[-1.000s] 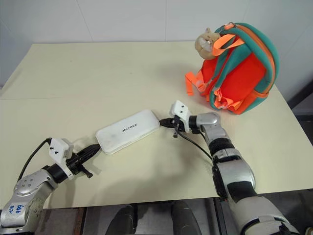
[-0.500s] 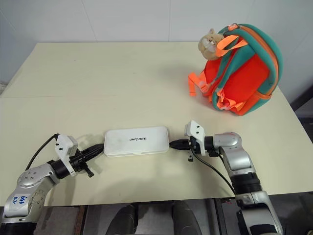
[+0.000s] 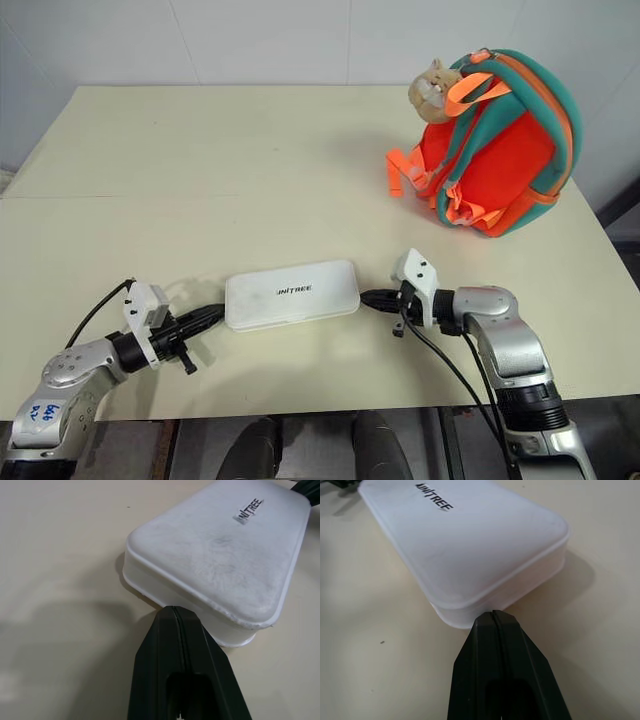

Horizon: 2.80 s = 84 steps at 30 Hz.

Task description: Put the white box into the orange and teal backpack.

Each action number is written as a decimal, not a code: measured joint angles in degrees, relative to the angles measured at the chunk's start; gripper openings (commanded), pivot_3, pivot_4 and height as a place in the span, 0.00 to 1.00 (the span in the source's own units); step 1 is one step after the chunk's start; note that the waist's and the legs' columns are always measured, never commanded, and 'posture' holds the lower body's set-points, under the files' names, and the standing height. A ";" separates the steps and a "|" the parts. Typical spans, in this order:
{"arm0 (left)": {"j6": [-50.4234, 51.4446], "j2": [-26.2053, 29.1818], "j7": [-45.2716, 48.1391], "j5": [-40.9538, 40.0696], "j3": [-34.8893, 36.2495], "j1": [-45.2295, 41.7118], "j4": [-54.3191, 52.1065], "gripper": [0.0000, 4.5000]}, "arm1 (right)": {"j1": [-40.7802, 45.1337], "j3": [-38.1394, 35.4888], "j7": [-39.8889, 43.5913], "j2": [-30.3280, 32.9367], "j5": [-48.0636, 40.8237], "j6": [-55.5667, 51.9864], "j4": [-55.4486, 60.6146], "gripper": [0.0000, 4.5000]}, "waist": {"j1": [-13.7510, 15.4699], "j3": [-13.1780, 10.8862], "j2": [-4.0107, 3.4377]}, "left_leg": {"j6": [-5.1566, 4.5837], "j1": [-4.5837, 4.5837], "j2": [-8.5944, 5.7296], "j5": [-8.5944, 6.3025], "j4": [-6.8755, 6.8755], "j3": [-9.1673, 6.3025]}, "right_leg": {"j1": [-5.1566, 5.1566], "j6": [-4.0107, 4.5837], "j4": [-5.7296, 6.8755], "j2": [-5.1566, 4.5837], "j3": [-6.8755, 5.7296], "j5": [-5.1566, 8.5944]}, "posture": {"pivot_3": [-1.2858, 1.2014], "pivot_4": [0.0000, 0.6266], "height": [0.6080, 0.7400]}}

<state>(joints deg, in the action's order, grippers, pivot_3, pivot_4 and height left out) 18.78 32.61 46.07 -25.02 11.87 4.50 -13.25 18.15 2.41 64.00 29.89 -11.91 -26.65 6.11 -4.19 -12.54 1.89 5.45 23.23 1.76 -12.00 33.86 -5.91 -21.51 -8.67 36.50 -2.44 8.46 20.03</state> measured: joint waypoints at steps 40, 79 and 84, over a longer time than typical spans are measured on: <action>21.85 17.89 8.67 -11.88 7.80 -13.81 10.92 0.78 | -1.10 -8.88 12.71 22.82 -23.18 -13.77 2.98 0.85 | 1.03 -0.03 -0.04 | -0.05 0.05 0.01 -0.05 -0.05 0.02 | -0.02 0.05 -0.12 -0.01 -0.03 0.04 | 0.52 0.24 1.00; 58.65 20.01 10.96 -23.37 -0.01 -21.49 14.02 1.00 | 12.53 -7.07 -32.53 13.68 -56.15 -65.51 9.81 1.00 | 1.17 0.00 -0.06 | -0.13 0.83 -0.04 0.05 0.22 0.03 | -0.95 0.06 0.42 -0.05 -0.02 0.05 | 0.52 0.24 1.00; 58.47 19.34 10.96 -22.18 -2.47 -26.48 17.78 1.00 | 13.58 -5.84 -31.72 13.69 -53.26 -64.23 8.25 1.00 | 1.04 0.00 -0.06 | -0.13 0.84 -0.03 0.06 0.19 0.03 | -0.99 0.04 0.42 -0.02 -0.02 0.03 | 0.52 0.24 1.00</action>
<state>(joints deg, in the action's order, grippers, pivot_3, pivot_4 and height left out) 77.26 51.95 57.02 -47.20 9.39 -21.98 4.53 31.73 -3.43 32.28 43.58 -65.17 -90.88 14.37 -3.15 -12.54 1.83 5.32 24.07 1.72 -11.94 34.05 -5.88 -22.50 -8.62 36.92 -2.46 8.43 20.05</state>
